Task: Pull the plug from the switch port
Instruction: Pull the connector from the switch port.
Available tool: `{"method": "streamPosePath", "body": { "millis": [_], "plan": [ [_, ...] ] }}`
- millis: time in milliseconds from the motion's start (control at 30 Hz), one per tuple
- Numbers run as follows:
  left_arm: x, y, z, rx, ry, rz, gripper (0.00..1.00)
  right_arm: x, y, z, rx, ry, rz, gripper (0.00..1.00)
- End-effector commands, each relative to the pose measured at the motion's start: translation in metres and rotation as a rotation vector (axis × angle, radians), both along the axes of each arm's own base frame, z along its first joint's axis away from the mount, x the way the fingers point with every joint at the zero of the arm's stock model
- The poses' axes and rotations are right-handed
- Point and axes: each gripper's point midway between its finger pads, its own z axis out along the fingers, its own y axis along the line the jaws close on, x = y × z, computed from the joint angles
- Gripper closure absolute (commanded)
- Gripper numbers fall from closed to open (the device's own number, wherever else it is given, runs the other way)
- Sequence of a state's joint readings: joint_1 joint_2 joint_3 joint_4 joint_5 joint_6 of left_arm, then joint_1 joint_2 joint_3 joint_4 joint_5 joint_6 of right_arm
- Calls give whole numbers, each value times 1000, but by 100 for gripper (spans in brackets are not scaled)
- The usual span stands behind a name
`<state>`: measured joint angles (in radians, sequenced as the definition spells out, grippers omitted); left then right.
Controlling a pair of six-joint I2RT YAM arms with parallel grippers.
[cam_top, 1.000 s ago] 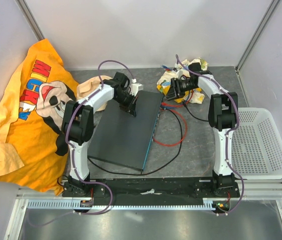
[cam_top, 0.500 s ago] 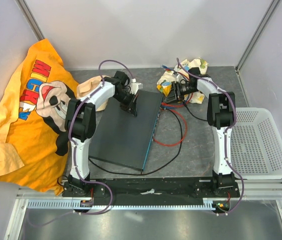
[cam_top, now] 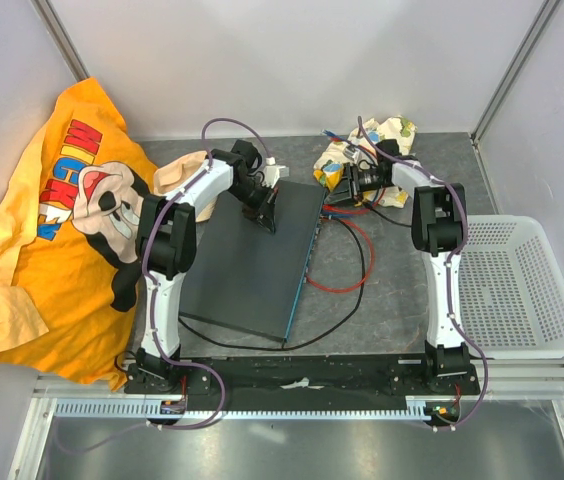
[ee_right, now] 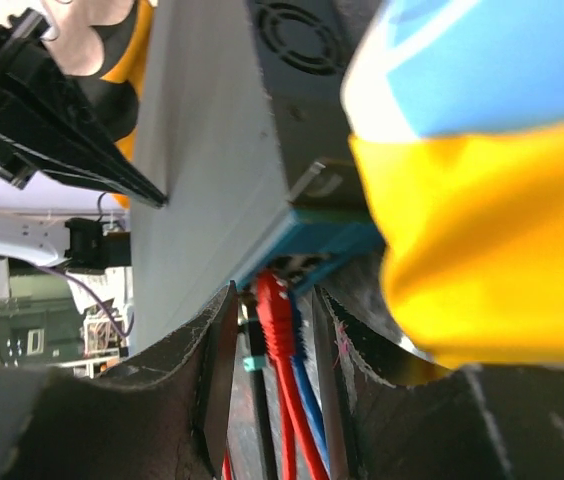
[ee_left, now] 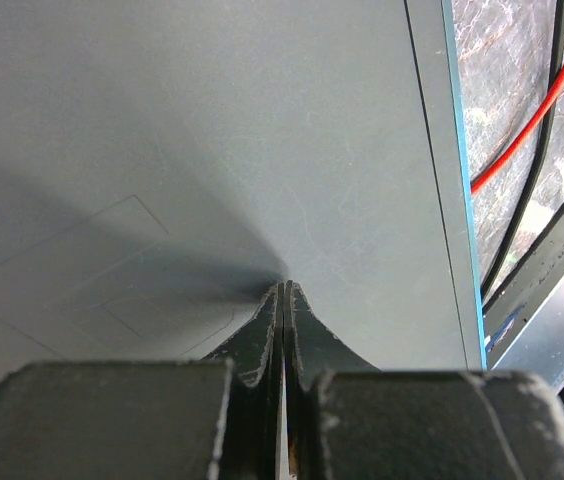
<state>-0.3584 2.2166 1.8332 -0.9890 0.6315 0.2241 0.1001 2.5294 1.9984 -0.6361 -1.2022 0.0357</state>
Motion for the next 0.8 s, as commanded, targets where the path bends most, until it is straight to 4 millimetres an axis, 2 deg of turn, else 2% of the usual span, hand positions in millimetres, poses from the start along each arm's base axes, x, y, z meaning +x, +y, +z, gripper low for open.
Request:
{"method": "streamPosePath", "body": {
  "millis": [0,200,467,767],
  "plan": [
    [-10,11,-32,97,19,-60,99,-9,22,12,96,-16,68,57],
    [-1,10,-29,105,-20,-51,99,-5,26,2,81,18,48,64],
    [0,11,-32,104,-20,-55,99,-14,26,7,170,42,90,62],
    [1,10,-29,103,-30,-58,99,-13,19,-2,161,53,71,60]
  ]
}}
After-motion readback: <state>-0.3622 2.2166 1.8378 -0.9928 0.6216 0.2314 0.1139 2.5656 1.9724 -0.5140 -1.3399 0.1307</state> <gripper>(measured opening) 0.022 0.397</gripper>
